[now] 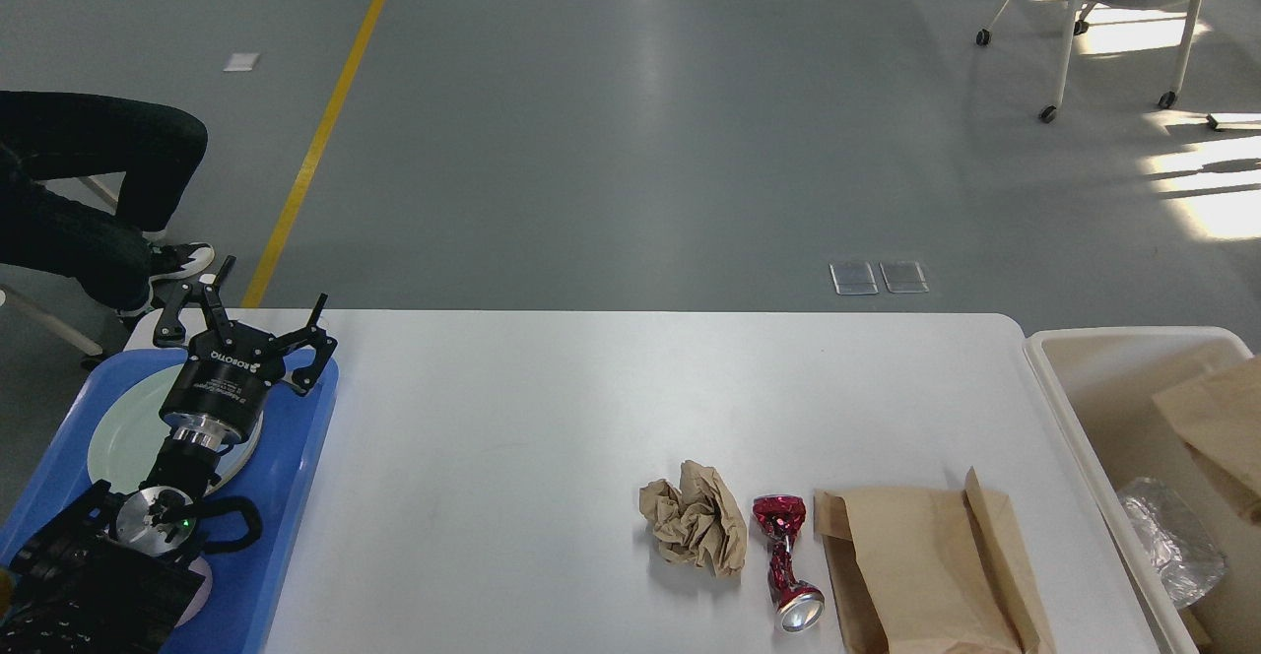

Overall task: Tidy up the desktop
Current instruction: 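Move the right gripper down to the nearer brown paper bag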

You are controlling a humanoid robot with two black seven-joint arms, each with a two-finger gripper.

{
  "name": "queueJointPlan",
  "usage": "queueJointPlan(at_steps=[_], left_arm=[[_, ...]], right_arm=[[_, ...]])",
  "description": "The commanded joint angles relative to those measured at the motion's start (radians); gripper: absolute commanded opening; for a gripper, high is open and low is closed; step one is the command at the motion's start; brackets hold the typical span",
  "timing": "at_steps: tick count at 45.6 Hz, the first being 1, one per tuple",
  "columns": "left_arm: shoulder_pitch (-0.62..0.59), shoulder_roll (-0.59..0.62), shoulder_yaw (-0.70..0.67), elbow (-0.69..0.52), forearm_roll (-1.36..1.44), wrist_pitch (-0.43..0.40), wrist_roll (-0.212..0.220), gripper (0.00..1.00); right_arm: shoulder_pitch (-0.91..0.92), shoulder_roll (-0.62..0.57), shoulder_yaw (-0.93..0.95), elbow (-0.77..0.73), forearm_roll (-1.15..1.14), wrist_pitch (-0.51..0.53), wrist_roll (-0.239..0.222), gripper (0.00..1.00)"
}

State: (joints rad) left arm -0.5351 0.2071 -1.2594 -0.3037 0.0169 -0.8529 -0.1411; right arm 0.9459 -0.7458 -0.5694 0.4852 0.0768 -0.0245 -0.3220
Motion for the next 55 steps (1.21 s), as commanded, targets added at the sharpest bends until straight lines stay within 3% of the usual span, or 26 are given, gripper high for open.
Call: queueJointPlan(at_steps=[1, 11, 17, 27, 31, 44, 55], left_arm=[[0.0, 0.0, 0.0, 0.0, 0.0, 0.0, 0.0, 0.97], [0.001, 0.0, 0.0, 0.0, 0.0, 0.0, 0.0, 0.97], [0.001, 0.0, 0.0, 0.0, 0.0, 0.0, 0.0, 0.97], [0.0, 0.0, 0.0, 0.0, 0.0, 0.0, 0.0, 0.97], [0.0, 0.0, 0.0, 0.0, 0.0, 0.0, 0.0, 0.97], [0.0, 0.0, 0.0, 0.0, 0.0, 0.0, 0.0, 0.97], [0.0, 0.0, 0.0, 0.0, 0.0, 0.0, 0.0, 0.97]], right_arm=[[-0.049, 0.022, -0.006, -0.007, 0.0, -0.035, 0.0, 1.0], [-0.033, 0.023, -0.003, 0.009, 0.0, -0.026, 0.0, 1.0], [0.072, 0.042, -0.021, 0.062, -0.015, -0.011, 0.0, 1.0], [0.431, 0.181, -0.389, 0.173, -0.04, 0.038, 0.003, 1.0], [0.555, 0.226, -0.437, 0.256, -0.04, 0.11, 0.003, 1.0], [0.919, 0.307, -0.445, 0.55, -0.04, 0.487, 0.003, 1.0], [1.166, 0.312, -0.412, 0.719, -0.034, 0.753, 0.003, 1.0]])
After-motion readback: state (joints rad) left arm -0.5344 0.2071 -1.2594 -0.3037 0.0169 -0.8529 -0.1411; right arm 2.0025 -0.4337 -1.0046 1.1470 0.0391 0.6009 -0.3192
